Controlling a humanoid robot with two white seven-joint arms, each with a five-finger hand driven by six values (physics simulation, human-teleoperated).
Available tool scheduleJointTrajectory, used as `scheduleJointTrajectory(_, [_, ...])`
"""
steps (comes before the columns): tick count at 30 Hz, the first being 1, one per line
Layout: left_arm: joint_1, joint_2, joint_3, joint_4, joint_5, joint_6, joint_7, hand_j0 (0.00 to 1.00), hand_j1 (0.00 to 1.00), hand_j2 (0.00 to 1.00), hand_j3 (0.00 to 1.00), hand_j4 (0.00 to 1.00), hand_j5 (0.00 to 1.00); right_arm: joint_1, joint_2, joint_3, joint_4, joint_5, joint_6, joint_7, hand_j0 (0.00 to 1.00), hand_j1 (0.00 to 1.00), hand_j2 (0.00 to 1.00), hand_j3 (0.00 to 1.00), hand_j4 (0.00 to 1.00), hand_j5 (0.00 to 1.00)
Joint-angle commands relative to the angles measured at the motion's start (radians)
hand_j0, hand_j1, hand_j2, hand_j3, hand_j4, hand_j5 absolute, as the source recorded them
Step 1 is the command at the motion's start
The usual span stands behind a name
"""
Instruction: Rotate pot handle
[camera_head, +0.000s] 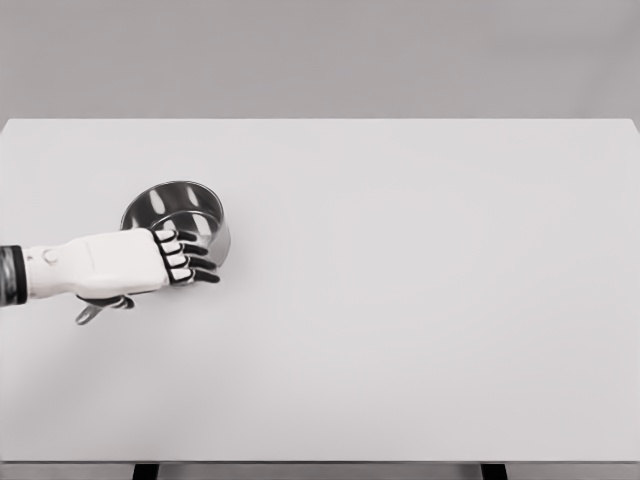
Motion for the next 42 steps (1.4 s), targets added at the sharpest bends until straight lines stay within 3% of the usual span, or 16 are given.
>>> scheduleJointTrajectory(1, [0.000, 0.003, 0.009, 0.000, 0.006, 0.002, 0.000, 1.00, 1.00, 1.00, 1.00, 1.00, 1.00, 0.000, 0.000, 0.000, 0.000, 0.000, 0.001, 0.000, 1.00, 1.00, 1.00, 1.00, 1.00, 1.00])
scheduleJointTrajectory(25, [0.003, 0.019, 0.031, 0.012, 0.023, 0.002, 0.000, 1.00, 1.00, 1.00, 1.00, 1.00, 1.00, 0.000, 0.000, 0.000, 0.000, 0.000, -0.001, 0.000, 1.00, 1.00, 1.00, 1.00, 1.00, 1.00])
scheduleJointTrajectory(31, [0.109, 0.017, 0.154, 0.008, 0.026, 0.002, 0.000, 1.00, 1.00, 1.00, 1.00, 1.00, 1.00, 0.000, 0.000, 0.000, 0.000, 0.000, -0.001, 0.000, 1.00, 1.00, 1.00, 1.00, 1.00, 1.00])
scheduleJointTrajectory(42, [0.114, 0.017, 0.163, 0.014, 0.042, 0.002, 0.000, 1.00, 1.00, 1.00, 1.00, 1.00, 1.00, 0.000, 0.000, 0.000, 0.000, 0.000, 0.001, 0.000, 1.00, 1.00, 1.00, 1.00, 1.00, 1.00])
